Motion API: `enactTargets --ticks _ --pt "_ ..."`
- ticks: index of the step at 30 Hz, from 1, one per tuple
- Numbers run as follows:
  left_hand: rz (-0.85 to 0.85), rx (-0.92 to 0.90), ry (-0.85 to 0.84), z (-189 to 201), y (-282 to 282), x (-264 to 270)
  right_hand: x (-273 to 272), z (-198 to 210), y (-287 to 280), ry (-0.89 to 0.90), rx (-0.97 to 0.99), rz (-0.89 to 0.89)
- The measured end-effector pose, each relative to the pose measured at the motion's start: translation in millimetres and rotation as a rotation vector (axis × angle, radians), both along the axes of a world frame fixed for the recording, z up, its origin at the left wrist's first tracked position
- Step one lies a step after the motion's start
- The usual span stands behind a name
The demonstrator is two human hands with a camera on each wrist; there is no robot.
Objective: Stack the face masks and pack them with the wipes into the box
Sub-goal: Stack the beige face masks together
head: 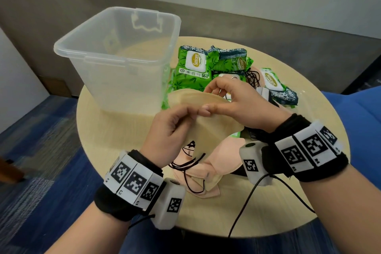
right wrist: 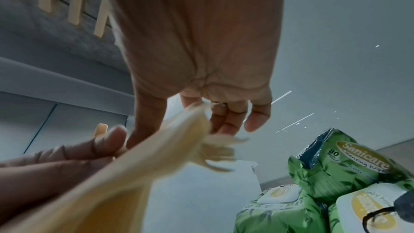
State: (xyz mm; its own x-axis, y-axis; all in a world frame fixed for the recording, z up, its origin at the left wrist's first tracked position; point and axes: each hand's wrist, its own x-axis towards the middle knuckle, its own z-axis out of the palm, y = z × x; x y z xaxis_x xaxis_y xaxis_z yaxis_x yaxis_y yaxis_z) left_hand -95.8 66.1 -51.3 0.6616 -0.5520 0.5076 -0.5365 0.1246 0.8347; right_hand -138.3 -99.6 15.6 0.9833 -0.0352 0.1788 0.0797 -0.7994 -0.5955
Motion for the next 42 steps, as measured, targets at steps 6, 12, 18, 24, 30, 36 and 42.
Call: enactTargets --ticks 6,12,18,24,30,36,42 --pt "-0.015 -0.021 0.056 -0.8 1.4 1.6 -0.6 3.2 -0.5 0.041 0.039 0.043" --pt "-0.043 -0.113 0.146 0.0 2.9 2.3 -0.9 0.4 0.2 -0.083 0.126 0.010" --pt "-0.037 -0.040 0.171 -3.8 3.3 5.3 -2.5 5.1 5.6 -0.065 0.164 0.064" --pt "-0.100 -0.142 0.289 0.4 3.9 1.0 4.5 9.9 10.0 -0.020 0.182 0.060" --pt "-0.069 -0.181 0.257 -1.4 -0.4 0.0 7.8 4.3 14.6 -0.061 0.115 0.014" --pt "0.005 -0.173 0.231 -2.1 0.2 5.9 1.0 1.7 17.2 -0.219 0.058 0.042" --pt "0.014 -0.149 0.225 -3.9 1.5 7.0 2.3 -2.2 14.3 -0.305 0.042 0.002"
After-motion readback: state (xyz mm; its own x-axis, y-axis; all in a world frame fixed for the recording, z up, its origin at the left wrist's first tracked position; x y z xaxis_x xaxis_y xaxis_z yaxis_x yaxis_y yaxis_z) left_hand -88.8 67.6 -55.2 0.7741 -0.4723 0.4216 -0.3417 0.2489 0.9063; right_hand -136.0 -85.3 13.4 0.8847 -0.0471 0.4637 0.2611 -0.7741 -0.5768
